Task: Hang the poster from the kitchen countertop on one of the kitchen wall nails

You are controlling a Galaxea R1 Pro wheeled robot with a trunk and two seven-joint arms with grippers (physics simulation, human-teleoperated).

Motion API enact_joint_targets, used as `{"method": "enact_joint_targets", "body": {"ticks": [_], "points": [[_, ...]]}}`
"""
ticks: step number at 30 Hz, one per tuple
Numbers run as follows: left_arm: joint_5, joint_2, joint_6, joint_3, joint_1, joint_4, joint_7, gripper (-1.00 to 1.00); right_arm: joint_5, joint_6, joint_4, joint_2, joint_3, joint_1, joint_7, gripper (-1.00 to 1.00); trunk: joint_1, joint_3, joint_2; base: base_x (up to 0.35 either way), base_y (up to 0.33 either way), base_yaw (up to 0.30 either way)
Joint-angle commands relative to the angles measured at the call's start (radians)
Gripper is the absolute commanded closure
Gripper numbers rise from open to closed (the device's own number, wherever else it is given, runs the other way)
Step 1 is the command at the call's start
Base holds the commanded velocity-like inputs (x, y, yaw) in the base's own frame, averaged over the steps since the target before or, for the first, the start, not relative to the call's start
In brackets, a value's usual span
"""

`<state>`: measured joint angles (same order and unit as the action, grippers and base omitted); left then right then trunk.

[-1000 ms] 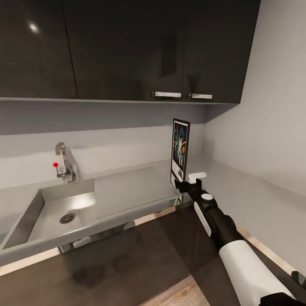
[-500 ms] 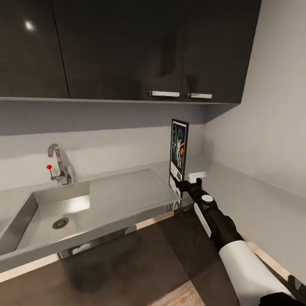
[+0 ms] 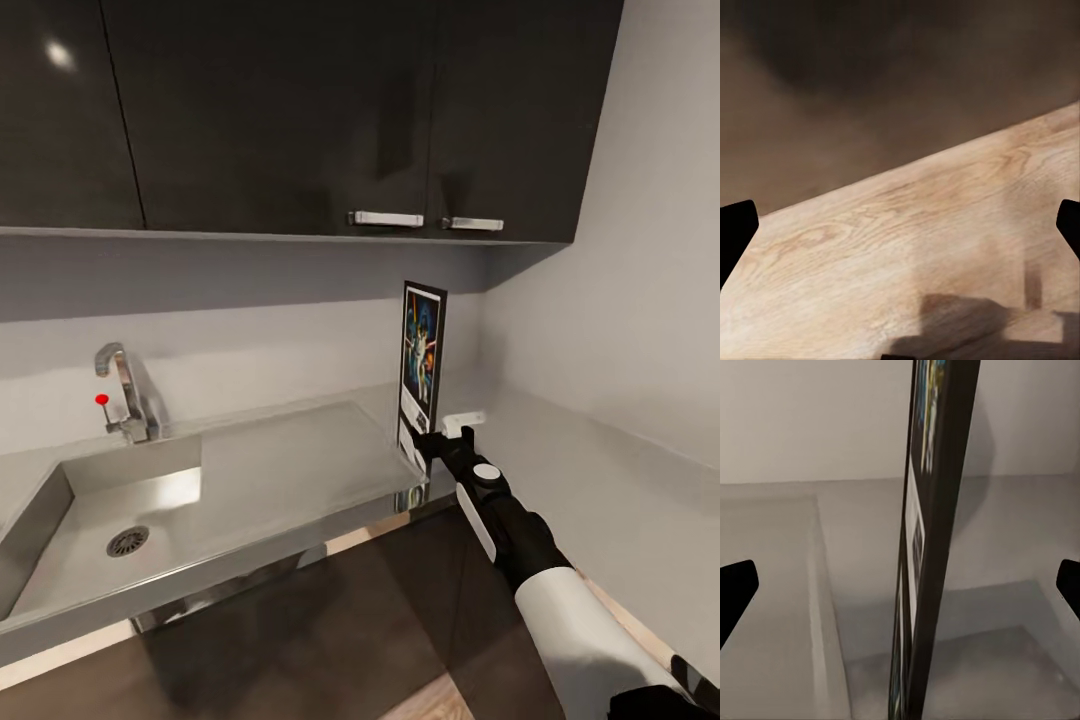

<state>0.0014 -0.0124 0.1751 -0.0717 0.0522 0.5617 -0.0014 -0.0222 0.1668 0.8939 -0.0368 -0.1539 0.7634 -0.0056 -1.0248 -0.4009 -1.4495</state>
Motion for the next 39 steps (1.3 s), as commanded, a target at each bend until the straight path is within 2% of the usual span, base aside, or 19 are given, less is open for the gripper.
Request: {"method": "enact_joint_targets", "body": {"ticks": [1, 16, 27, 39], "points": [[0.000, 0.000, 0.001, -0.001, 0.000, 0.001, 0.000, -1.00, -0.002, 0.005, 0.001, 0.000, -0.001, 0.001, -0.001, -1.00, 0.000, -0.001, -0.001, 0.056, -0.001, 0.000], [0.000, 0.000, 0.002, -0.001, 0.000, 0.001, 0.000, -1.00, -0.002, 0.002, -0.004, 0.000, -0.001, 0.001, 0.000, -1.00, 0.000, -0.001, -0.001, 0.085, 0.000, 0.000], [0.000, 0.000, 0.002, -0.002, 0.001, 0.001, 0.000, -1.00, -0.002, -0.095, -0.088, 0.002, 0.001, 0.001, 0.001, -1.00, 0.000, -0.001, -0.001, 0.016, 0.000, 0.000], [0.000, 0.000, 0.002, -0.001, 0.000, 0.001, 0.000, -1.00, -0.002, -0.097, -0.090, 0.003, 0.001, 0.001, 0.001, -1.00, 0.000, -0.001, -0.001, 0.073, 0.000, 0.000]]}}
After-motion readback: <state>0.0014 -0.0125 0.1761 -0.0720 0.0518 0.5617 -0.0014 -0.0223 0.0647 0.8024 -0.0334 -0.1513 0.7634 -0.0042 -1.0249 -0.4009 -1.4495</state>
